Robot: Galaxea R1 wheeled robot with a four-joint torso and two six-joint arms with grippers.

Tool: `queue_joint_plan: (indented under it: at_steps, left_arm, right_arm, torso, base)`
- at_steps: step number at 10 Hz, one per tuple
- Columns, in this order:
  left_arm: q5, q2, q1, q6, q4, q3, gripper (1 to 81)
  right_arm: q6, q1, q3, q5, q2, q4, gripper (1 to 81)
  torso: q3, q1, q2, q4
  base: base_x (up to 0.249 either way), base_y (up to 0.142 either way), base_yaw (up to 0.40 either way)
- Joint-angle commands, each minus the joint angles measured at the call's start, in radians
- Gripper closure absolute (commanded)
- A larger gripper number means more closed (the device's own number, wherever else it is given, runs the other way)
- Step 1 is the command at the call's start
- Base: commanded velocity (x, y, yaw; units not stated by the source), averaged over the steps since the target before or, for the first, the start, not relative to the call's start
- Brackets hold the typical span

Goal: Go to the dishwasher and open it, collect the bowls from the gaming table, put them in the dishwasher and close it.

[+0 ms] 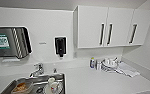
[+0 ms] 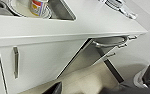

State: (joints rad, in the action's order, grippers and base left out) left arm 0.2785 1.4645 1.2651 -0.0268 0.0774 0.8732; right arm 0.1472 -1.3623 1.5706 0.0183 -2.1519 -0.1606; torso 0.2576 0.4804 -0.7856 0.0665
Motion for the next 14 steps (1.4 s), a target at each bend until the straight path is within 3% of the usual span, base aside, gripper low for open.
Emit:
queue_joint_plan:
  at_steps: [1, 3, 7, 8, 9, 12, 14]
  left_arm:
    - [-0.098, -0.081, -0.175, 0.002, 0.045, -0.128, 1.0]
    - [-0.099, -0.065, -0.190, 0.001, 0.048, -0.131, 1.0]
    - [-0.117, -0.032, -0.192, 0.001, 0.126, -0.192, 1.0]
    - [-0.117, -0.030, -0.192, 0.001, 0.133, -0.192, 1.0]
    - [-0.117, -0.024, -0.192, 0.001, 0.142, -0.191, 1.0]
    - [-0.116, 0.011, -0.192, 0.002, 0.133, -0.174, 1.0]
    - [-0.116, 0.056, -0.190, -0.014, 0.160, -0.160, 1.0]
  right_arm:
    - [0.002, 0.091, -0.050, -0.037, 0.080, 0.049, 1.0]
    - [0.002, 0.114, -0.064, -0.038, 0.090, 0.073, 1.0]
    - [0.002, 0.136, -0.107, -0.041, 0.094, 0.085, 1.0]
    - [0.002, 0.142, -0.112, -0.041, 0.094, 0.084, 1.0]
    - [0.002, 0.149, -0.123, -0.040, 0.097, 0.085, 1.0]
    - [0.031, 0.200, -0.192, -0.041, 0.140, 0.085, 1.0]
    - [0.093, 0.267, -0.244, -0.056, 0.175, 0.082, 1.0]
  torso:
    - [0.091, 0.063, -0.097, 0.000]
    - [0.153, 0.102, -0.159, 0.000]
    - [0.286, 0.193, -0.301, 0.000]
    - [0.228, 0.216, -0.339, 0.000]
    - [0.256, 0.172, -0.268, 0.000]
    - [0.273, 0.185, -0.285, 0.000]
    - [0.274, 0.186, -0.284, 0.000]
  base:
    - [0.000, 0.000, 0.000]
    - [0.000, 0.000, 0.000]
    - [0.000, 0.000, 0.000]
    - [0.000, 0.000, 0.000]
    - [0.000, 0.000, 0.000]
    - [0.000, 0.000, 0.000]
    - [0.000, 0.000, 0.000]
